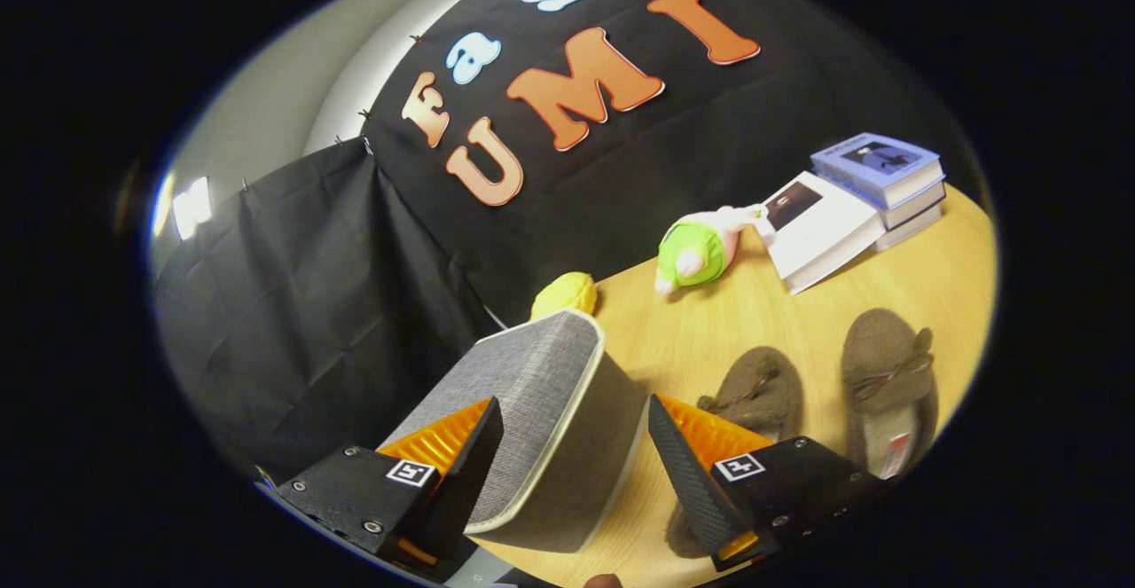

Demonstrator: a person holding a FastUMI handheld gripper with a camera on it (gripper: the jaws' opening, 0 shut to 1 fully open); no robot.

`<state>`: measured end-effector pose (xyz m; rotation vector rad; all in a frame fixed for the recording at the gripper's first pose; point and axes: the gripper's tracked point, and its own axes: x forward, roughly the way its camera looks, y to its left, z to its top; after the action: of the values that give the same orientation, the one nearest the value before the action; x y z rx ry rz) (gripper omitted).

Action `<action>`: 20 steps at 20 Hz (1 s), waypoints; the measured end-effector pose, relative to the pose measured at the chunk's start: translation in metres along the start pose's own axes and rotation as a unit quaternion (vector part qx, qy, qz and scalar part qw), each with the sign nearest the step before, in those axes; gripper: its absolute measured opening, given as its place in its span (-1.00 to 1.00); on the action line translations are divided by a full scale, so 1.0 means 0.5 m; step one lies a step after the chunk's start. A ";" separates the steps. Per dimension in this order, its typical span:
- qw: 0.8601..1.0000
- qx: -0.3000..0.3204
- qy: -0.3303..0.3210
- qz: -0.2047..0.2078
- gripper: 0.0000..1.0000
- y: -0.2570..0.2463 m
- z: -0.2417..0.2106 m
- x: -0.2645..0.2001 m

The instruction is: Open the storage box then place both shoes into the box .Put the left shoe in first, then the right shoe, with the right side of both shoes facing outward in a uniform manner.

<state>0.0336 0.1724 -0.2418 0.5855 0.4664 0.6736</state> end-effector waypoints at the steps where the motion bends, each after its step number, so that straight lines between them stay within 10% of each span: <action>1: 1.000 0.015 0.009 0.021 0.97 0.016 -0.016 0.007; 17: 0.978 0.163 0.040 0.121 0.89 0.078 -0.079 0.069; 20: 0.973 0.190 0.036 0.124 0.50 0.074 -0.078 0.072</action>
<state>0.0199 0.2344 -0.2546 0.9948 0.6020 0.8528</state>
